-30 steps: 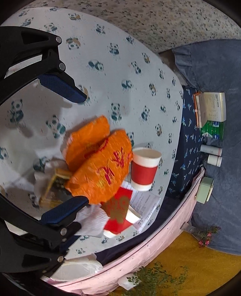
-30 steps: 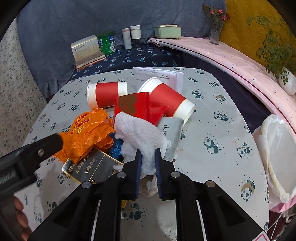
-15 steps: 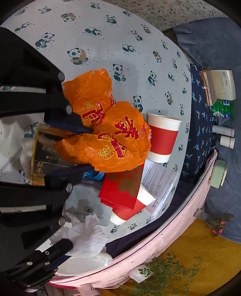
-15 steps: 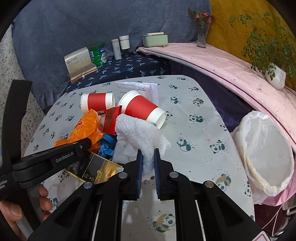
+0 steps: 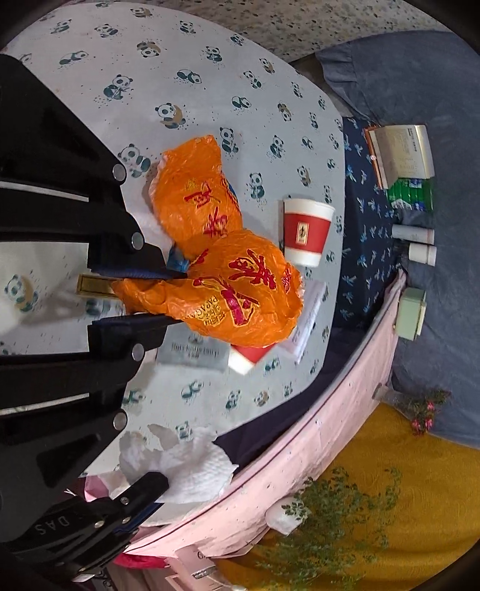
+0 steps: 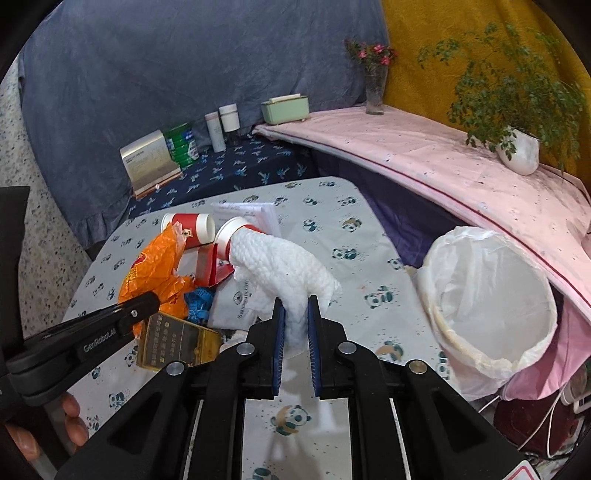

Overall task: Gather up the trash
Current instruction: 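Carry both items over the white trash bin and open both tools to drop them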

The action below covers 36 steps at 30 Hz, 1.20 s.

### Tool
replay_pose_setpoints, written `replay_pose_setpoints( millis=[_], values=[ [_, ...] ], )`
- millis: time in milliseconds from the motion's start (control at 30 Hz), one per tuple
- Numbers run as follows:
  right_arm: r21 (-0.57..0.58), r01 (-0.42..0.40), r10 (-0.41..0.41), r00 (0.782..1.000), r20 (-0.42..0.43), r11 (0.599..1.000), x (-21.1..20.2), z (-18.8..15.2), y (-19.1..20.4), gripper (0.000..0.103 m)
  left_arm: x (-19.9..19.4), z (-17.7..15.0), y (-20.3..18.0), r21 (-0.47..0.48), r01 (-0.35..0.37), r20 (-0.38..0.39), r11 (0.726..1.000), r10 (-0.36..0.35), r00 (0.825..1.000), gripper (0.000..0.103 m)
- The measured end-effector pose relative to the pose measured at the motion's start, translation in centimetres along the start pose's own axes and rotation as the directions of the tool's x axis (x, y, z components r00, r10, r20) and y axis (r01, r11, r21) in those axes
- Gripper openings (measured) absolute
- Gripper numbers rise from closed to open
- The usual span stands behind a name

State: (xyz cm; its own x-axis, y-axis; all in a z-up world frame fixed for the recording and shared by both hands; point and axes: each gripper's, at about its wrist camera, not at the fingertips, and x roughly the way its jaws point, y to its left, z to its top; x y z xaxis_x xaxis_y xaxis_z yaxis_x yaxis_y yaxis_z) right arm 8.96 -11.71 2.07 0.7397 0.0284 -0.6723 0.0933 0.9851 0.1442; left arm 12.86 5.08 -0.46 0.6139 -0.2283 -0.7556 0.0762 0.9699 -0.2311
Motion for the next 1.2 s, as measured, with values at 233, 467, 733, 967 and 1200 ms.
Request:
replay_pose_setpoints(
  millis=[233, 467, 733, 967, 1200],
  values=[
    [0.045, 0.036, -0.038, 0.998, 0.046, 0.998, -2.4, 0.2, -2.9, 0.011, -2.4, -0.7, -4.5, 0.071, 0.060, 0.026, 0.996, -0.062, 0.998, 0.014],
    [0.098, 0.084, -0.091, 0.993, 0.075, 0.992, -3.9, 0.1, -6.1, 0.011, -3.1, -1.6, -9.1, 0.155, 0.116, 0.020, 0.981, -0.120, 0.993, 0.014],
    [0.173, 0.152, -0.169, 0.982, 0.085, 0.973, -4.7, -0.1, -11.0, 0.011, -2.0, -2.2, -14.4, 0.243, 0.176, -0.011, 0.954, -0.179, 0.984, 0.014],
    [0.231, 0.211, -0.234, 0.969, 0.079, 0.950, -4.6, -0.1, -15.6, 0.011, 0.5, -2.5, -19.1, 0.299, 0.236, -0.067, 0.925, -0.226, 0.972, 0.014],
    [0.289, 0.255, -0.282, 0.958, 0.055, 0.923, -4.1, -0.5, -19.4, 0.011, 3.5, -3.2, -22.7, 0.340, 0.288, -0.137, 0.895, -0.256, 0.957, 0.014]
  ],
)
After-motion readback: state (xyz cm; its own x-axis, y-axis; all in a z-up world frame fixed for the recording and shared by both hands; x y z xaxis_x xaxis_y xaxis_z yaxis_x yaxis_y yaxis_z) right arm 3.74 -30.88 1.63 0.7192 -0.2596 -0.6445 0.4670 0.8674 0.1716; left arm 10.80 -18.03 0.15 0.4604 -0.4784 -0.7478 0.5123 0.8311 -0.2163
